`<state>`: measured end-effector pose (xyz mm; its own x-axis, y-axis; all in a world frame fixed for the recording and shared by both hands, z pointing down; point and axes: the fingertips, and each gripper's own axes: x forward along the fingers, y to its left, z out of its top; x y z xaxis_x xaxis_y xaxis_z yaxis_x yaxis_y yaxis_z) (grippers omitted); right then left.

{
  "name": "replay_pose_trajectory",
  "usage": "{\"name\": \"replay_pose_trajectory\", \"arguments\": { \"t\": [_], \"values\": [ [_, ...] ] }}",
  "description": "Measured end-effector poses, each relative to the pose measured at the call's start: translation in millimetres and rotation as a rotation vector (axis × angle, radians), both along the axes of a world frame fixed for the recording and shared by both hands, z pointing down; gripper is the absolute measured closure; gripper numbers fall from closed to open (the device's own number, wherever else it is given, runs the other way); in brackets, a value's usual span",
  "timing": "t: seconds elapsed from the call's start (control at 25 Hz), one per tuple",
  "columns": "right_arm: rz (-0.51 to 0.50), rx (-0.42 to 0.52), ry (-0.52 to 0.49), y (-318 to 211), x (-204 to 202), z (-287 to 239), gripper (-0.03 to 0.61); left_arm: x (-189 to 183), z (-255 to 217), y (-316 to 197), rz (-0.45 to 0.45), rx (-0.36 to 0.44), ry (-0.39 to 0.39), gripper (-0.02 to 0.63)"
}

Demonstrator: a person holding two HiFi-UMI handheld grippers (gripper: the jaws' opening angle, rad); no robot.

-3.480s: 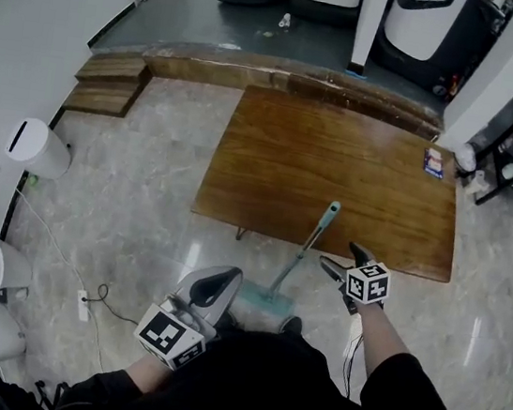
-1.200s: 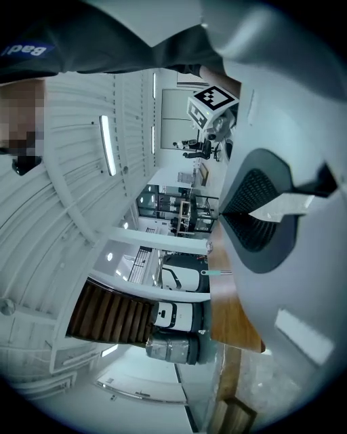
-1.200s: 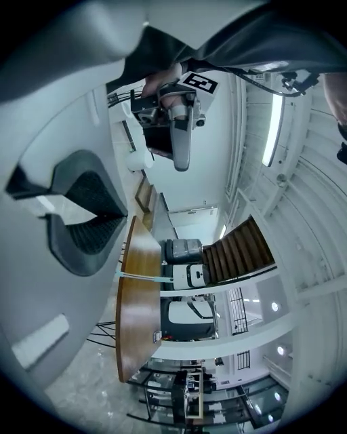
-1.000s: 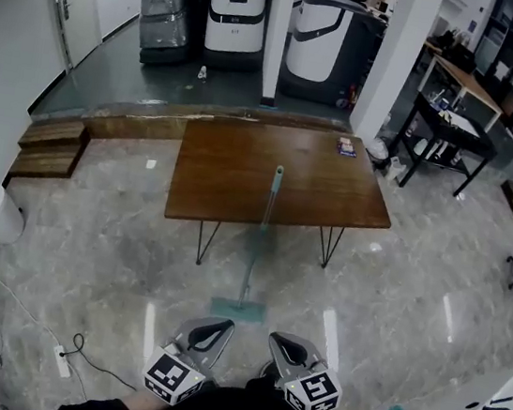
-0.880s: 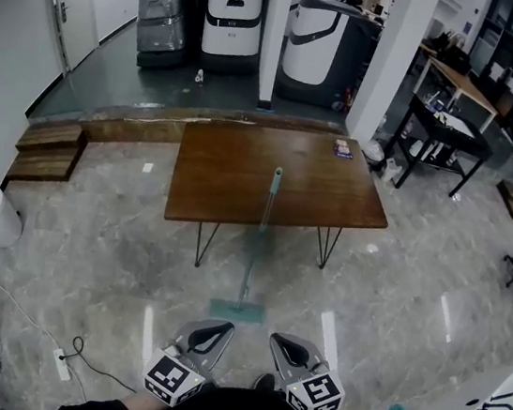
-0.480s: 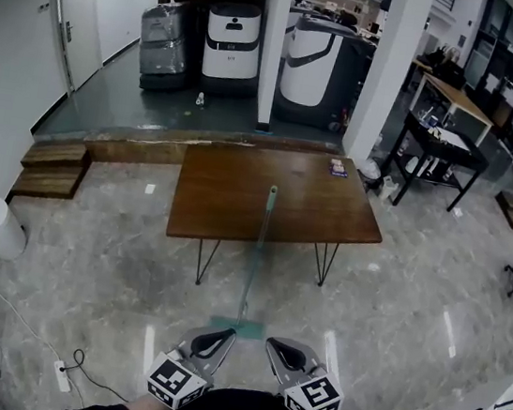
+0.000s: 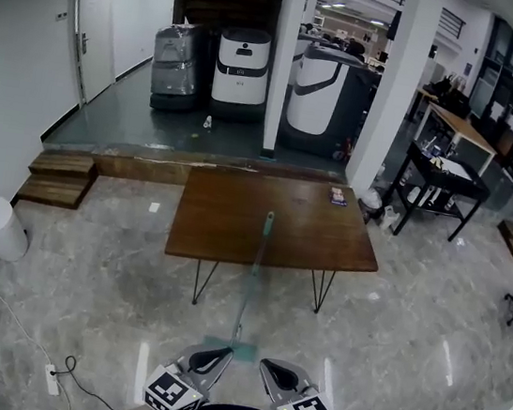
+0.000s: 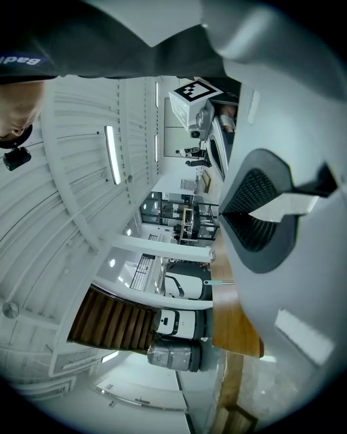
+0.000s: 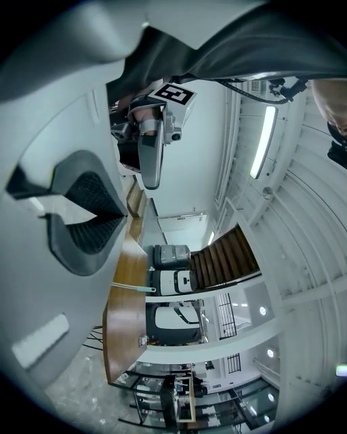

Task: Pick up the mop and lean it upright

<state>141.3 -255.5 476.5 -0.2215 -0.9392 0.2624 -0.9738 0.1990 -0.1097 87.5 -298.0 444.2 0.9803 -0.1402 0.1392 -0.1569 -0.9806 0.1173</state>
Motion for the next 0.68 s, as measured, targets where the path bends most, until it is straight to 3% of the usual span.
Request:
{"name": "replay_pose_trajectory", "arguments": {
  "t": [0.68],
  "values": [
    [-0.015, 0.001, 0.002, 5.4, -2.4, 1.2, 0.577, -2.4, -1.5, 10.1, 0.001, 0.014, -0.006, 0.595]
  ]
}}
